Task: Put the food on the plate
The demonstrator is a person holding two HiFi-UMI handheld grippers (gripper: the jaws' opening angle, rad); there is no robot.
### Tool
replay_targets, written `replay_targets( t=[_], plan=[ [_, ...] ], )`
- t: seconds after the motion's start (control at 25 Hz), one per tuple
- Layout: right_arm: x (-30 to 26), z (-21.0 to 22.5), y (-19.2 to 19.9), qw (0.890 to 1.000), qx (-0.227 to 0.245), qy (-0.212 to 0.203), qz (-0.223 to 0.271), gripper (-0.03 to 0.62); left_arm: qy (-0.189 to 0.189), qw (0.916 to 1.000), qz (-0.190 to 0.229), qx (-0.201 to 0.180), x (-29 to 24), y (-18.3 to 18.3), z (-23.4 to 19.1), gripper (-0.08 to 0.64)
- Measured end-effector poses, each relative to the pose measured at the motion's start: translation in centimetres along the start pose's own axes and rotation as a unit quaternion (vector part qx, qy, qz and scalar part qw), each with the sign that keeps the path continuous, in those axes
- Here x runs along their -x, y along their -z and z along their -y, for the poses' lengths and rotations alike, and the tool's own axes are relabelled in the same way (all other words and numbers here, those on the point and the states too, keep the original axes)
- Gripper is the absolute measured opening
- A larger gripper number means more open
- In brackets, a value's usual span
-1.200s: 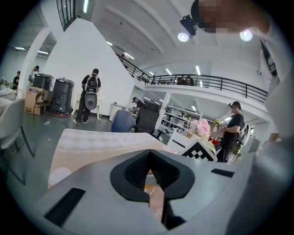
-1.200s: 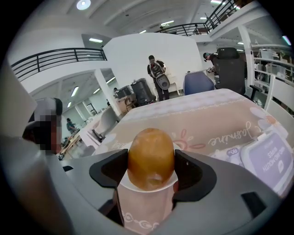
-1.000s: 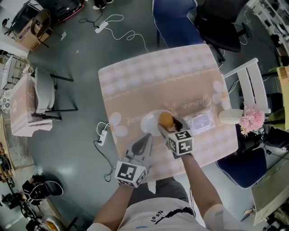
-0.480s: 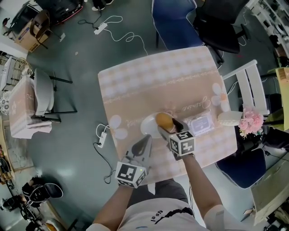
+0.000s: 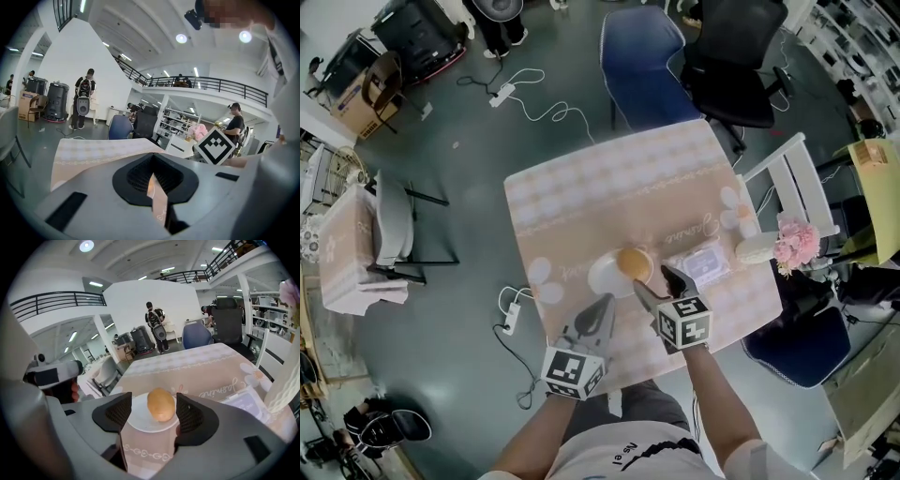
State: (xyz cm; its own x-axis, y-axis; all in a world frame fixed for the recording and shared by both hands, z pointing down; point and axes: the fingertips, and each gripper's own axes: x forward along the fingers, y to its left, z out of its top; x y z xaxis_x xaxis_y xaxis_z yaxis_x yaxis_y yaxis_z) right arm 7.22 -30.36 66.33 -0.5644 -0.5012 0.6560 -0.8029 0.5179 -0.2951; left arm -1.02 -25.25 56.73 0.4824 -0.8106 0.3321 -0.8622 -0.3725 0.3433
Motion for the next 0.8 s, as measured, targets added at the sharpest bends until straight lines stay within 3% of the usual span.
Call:
replay_targets(
  t=[0.12, 0.24, 0.32, 0.52, 0.8],
  plan=[
    [1.9, -1.7, -1.9, 0.999, 0.005, -0.009, 0.038, 0.288, 0.012, 0.9999, 0.007, -0.011, 0.6, -0.8, 0.7, 0.006],
    [4.3, -3.5, -3.6, 0.996, 0.000, -0.006, 0.084, 0.131, 0.021, 0.9995, 0.010, -0.021, 1.9, -1.4, 1.3, 0.006],
    [6.1, -4.7, -4.7, 0.993, -0.007, -0.006, 0.115, 0.084, 0.026, 0.9993, 0.012, -0.025, 2.9, -1.8, 1.9, 0.006],
    [10.5, -8.1, -6.5, 0.983, -0.033, -0.023, 0.180, 0.046, 0.038, 0.9987, 0.015, -0.031, 5.7, -2.8, 3.3, 0.006],
    [15.2, -13.3, -7.2, 0.970, -0.041, -0.047, 0.233, 0.029, 0.071, 0.9960, 0.024, -0.048, 9.3, -4.8, 5.4, 0.006]
  ],
)
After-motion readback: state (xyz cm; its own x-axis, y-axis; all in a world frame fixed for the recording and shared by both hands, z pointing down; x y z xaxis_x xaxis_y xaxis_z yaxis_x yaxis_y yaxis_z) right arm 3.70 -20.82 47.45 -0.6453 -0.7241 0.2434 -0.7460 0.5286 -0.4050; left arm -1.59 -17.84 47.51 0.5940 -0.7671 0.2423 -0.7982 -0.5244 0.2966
